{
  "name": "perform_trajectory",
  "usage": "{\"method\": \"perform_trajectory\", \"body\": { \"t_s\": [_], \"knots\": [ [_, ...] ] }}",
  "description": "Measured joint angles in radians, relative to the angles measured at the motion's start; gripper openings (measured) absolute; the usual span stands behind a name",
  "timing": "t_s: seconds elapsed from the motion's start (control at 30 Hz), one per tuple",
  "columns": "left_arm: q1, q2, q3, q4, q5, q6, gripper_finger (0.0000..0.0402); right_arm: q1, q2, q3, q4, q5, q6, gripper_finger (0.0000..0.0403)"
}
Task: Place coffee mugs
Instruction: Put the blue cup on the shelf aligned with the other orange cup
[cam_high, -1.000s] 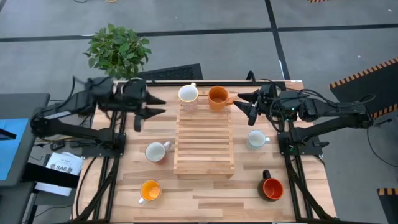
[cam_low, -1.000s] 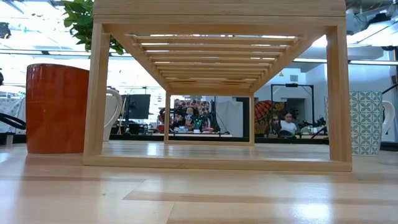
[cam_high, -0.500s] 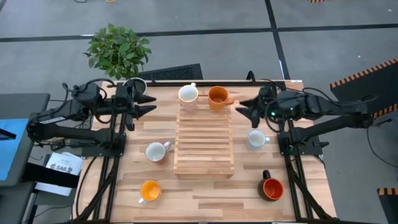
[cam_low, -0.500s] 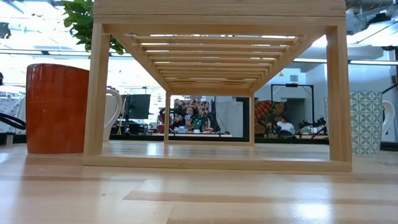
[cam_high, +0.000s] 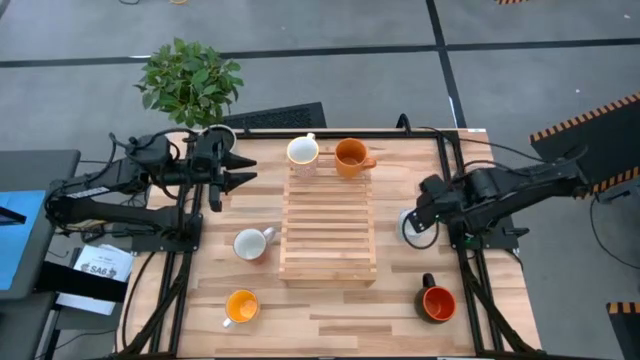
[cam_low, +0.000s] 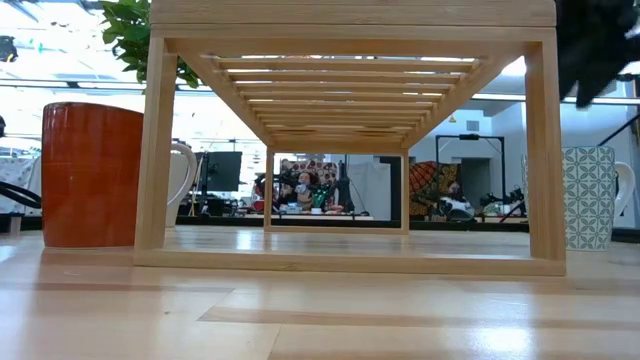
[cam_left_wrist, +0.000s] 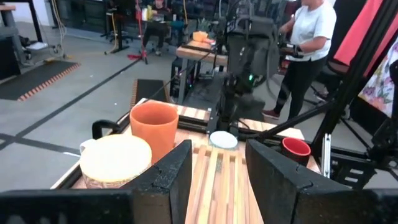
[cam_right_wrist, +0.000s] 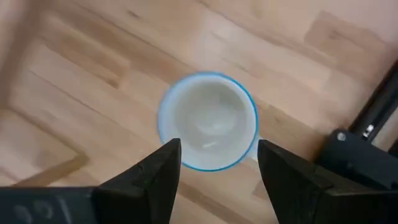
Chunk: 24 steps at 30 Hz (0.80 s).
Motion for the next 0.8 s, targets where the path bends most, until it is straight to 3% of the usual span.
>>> {"method": "perform_trajectory", "body": {
  "t_s": [0.37,0.8],
  "knots": [
    [0.000,0.006,0.000,0.001,0.000,0.002,0.0134,-0.134,-0.003,-0.179,0.091,-0.060,-0.109,0.0238],
    [0.000,0.006,0.000,0.000,-0.001,0.010,0.0134,-0.212,0.078,-0.252,0.181,-0.065,-0.222,0.0234]
  ]
}}
